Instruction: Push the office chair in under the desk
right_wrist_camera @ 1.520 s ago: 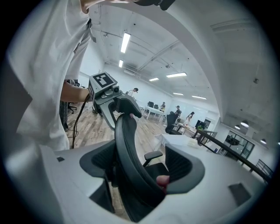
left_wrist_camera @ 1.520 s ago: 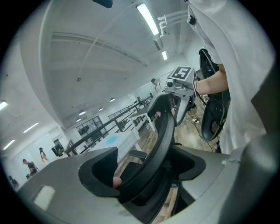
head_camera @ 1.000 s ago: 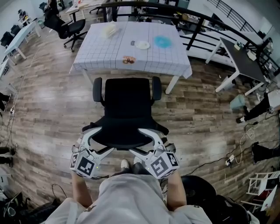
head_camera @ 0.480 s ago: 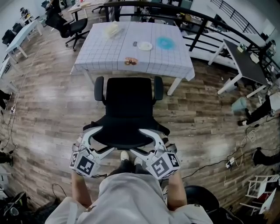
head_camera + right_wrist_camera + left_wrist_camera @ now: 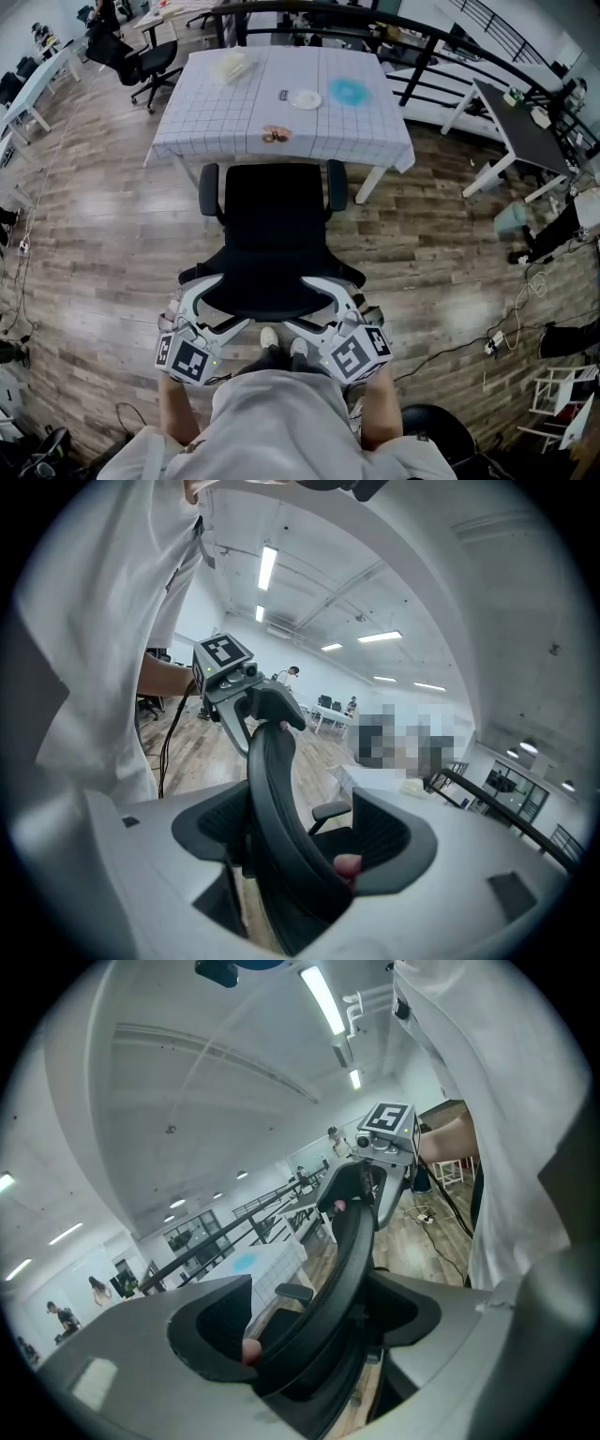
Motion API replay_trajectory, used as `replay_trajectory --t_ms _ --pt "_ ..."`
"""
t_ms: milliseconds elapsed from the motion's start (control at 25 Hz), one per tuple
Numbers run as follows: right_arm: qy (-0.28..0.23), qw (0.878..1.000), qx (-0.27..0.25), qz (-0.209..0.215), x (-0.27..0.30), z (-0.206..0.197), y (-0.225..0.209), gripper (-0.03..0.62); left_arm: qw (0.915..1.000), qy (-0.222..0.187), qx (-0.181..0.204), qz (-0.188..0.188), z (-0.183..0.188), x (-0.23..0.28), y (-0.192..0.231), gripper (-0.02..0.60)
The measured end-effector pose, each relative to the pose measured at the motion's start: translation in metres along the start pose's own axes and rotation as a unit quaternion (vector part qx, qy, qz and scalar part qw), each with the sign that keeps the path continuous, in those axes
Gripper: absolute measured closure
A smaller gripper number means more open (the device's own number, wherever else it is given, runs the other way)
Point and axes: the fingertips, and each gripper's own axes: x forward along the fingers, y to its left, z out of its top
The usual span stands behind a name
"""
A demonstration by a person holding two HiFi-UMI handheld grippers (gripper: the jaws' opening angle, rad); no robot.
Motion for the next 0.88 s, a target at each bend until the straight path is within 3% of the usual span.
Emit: replay_trajectory --t_ms 880 --pt "0.001 1.0 0.008 0.005 0.026 -0.009 -0.057 0.243 0.9999 -0.01 -0.004 -0.004 -0.007 0.035 0.05 0.203"
